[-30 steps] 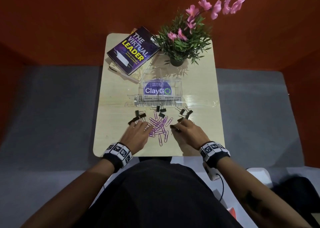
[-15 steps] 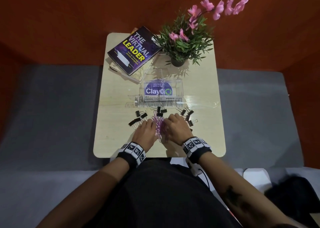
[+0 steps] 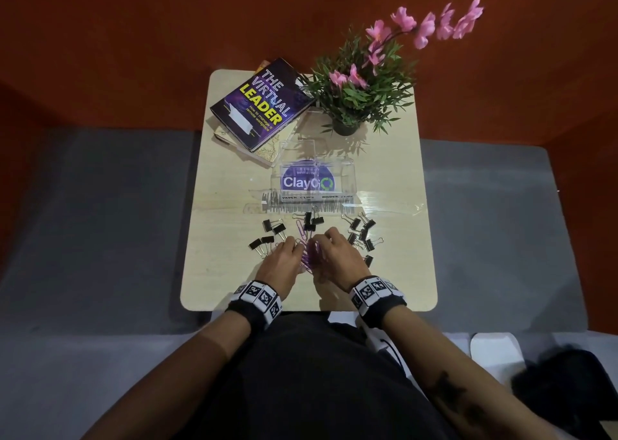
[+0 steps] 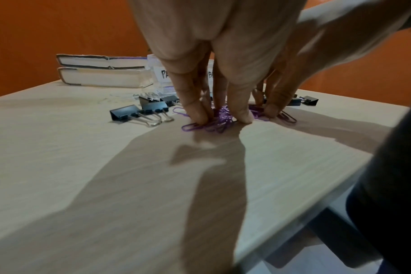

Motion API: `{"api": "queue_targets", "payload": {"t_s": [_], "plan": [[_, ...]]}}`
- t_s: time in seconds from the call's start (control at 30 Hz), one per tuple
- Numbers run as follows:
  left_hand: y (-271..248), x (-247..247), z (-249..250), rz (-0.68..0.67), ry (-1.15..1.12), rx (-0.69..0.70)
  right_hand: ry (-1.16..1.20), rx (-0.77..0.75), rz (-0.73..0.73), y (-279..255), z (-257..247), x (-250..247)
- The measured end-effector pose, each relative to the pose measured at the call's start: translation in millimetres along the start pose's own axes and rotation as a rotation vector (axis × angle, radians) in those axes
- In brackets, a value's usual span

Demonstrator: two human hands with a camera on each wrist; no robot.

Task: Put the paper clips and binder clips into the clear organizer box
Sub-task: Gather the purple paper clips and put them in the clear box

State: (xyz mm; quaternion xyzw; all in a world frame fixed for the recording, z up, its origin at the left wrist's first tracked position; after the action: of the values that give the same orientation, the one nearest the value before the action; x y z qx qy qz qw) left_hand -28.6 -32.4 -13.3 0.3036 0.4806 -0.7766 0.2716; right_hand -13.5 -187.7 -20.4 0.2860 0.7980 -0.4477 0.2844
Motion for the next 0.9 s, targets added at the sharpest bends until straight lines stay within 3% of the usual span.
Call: {"api": "queue_targets", "payload": {"t_s": [0.33,0.57,0.77,0.9], "plan": [[7.4,-13.0,-2.0,-0.063,0.11,0.022,-0.05,-0.013,0.058,5.1,-7.7,-6.6],[9.9,-23.9,-11.9,-0.02,0.116,0.076,-0.008,-0.044,0.115,5.5,-0.7,-15.8],[0.8,-54.4,-20.5,0.189,-0.126,0.089,0.182,-0.033,0.214,0.8,14.7,-30.0],[16.5,-104.6,-20.4,0.355,-0.266,0.067,0.273,-0.059,0.171,-5.7,19.3,-45.0]]}}
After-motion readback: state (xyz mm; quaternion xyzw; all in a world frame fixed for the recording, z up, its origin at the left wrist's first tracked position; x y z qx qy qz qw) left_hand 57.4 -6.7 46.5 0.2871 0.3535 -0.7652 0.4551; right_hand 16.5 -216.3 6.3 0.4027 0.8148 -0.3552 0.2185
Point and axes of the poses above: each hand's wrist, its own y-axis towards the middle knuckle, its own x-axis out of the palm, z = x × y, the point moved 1 cm from there along y, towards the middle knuckle, and after that the axes turned 13 degrees about -z, right-handed, at the moved point
